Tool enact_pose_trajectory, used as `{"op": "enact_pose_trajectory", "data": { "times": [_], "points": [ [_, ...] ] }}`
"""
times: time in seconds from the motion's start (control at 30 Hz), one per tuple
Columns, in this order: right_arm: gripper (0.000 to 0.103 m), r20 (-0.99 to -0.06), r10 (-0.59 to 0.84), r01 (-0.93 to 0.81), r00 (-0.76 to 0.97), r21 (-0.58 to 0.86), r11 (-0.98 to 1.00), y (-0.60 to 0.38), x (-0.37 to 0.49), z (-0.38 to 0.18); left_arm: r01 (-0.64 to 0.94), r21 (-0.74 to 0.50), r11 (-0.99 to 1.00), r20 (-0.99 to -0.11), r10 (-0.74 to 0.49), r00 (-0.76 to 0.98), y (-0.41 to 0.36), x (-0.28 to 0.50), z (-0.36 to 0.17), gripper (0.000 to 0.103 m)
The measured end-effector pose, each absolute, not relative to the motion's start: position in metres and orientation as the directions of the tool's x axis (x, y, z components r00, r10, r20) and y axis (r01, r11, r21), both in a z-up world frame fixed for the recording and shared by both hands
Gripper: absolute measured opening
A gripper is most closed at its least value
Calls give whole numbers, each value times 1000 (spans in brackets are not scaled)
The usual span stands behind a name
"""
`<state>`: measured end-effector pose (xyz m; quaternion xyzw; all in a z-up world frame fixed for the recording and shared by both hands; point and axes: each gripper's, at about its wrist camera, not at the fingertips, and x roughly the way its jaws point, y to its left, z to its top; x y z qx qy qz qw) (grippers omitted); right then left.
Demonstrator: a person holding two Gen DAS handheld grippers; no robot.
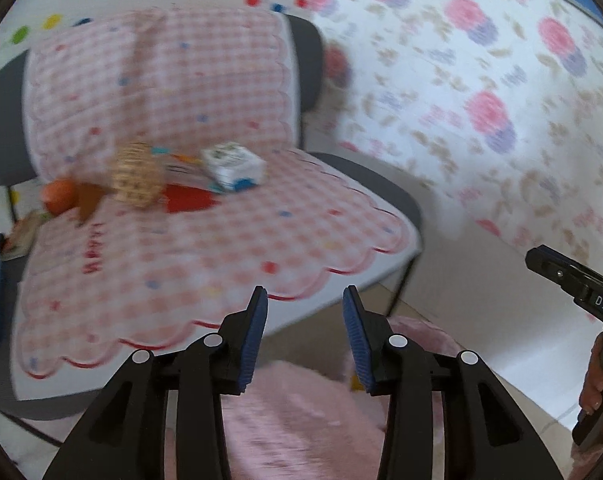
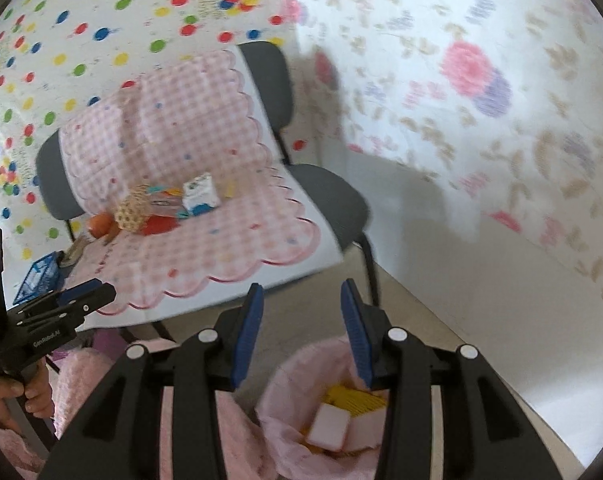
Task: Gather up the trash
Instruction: 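Move both open tools back over the chair items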
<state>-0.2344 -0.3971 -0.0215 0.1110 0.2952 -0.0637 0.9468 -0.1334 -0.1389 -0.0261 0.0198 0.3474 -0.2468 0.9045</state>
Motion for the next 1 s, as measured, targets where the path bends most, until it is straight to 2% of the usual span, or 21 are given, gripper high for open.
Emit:
{"op": "enact_pose_trajectory", "data": {
  "times": [0.47,0.57,0.8,1.0],
  "points": [
    [45,-584,82,9,808,152,988,-337,-130,-9,212,-143,967,-657,-253,710,-36,-75,-22,46],
    [47,-584,106,-19,805,152,988,-326,-106,-7,175,-133,976,-657,-219,721,-22,-62,-17,50],
    [47,-604,144,-59,784,158,986,-313,-49,-14,121,-112,986,-659,-165,734,-7,-21,-11,51],
    [56,-639,157,-94,753,132,987,-308,9,-31,81,-105,991,-670,-131,730,-4,27,-22,53]
  ]
}}
